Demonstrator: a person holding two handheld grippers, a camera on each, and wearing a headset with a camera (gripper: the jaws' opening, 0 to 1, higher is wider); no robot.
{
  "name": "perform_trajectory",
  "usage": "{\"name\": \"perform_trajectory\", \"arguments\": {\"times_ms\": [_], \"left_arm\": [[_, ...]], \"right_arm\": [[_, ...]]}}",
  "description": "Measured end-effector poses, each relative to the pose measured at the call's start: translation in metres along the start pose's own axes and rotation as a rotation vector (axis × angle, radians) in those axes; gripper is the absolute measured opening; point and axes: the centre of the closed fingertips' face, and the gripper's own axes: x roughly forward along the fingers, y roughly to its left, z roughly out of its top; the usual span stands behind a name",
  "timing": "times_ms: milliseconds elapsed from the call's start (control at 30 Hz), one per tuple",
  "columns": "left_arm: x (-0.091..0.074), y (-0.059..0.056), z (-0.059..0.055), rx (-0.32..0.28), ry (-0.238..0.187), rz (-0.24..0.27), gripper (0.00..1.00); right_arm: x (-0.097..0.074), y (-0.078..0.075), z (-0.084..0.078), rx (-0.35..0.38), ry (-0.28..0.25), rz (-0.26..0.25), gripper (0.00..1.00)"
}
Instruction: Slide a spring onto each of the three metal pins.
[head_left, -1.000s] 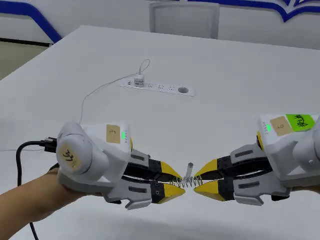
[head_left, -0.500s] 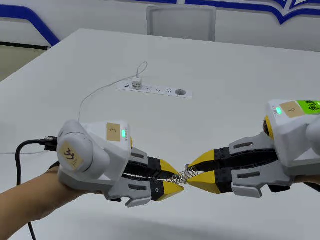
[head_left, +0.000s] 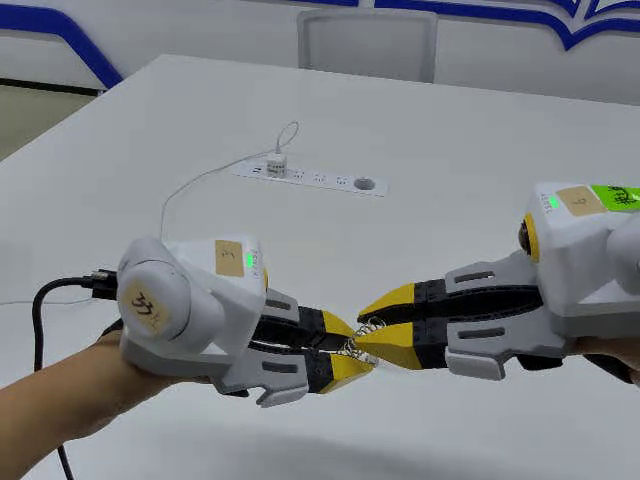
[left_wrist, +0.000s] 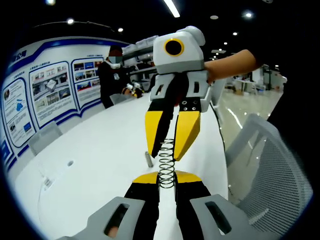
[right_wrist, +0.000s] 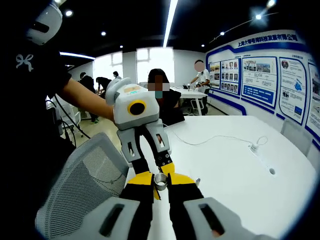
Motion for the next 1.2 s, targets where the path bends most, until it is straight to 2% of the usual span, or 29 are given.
{"name": "perform_trajectory", "arguments": {"times_ms": [133, 233, 300, 333, 433, 533, 633, 767, 1033, 1200], "left_arm": [[-0.001, 0.0, 0.002, -0.016, -0.01, -0.002, 0.1], [-0.004, 0.003, 0.002, -0.028, -0.02, 0.01, 0.11], [-0.006, 0.003, 0.004, -0.084, -0.039, 0.008, 0.11], [-0.008, 0.003, 0.005, -0.131, -0.057, 0.005, 0.11], [-0.014, 0.008, 0.005, -0.136, -0.071, 0.019, 0.12], [-0.019, 0.013, 0.002, -0.132, -0.06, 0.041, 0.13], [-0.023, 0.016, -0.008, -0.15, -0.028, 0.044, 0.21], [-0.033, 0.023, -0.016, -0.173, -0.017, 0.064, 0.29], [-0.056, 0.037, -0.018, -0.184, -0.037, 0.117, 0.41], [-0.07, 0.049, -0.014, -0.193, -0.08, 0.17, 0.52]], "right_arm": [[0.002, -0.001, 0.005, 0.035, -0.009, -0.005, 0.11], [0.003, -0.003, 0.007, 0.028, -0.001, -0.013, 0.11], [0.004, -0.005, 0.008, 0.044, 0.002, -0.012, 0.11], [0.004, -0.005, 0.01, 0.049, 0.0, -0.012, 0.11], [0.006, -0.007, 0.014, 0.055, -0.001, -0.012, 0.11], [0.006, -0.013, 0.016, 0.044, 0.006, -0.025, 0.11], [0.005, -0.02, 0.02, 0.044, -0.001, -0.038, 0.11], [0.0, -0.033, 0.024, 0.031, 0.002, -0.067, 0.11], [-0.008, -0.065, 0.01, 0.054, 0.044, -0.149, 0.11], [-0.005, -0.078, -0.005, 0.068, 0.085, -0.176, 0.11]]}}
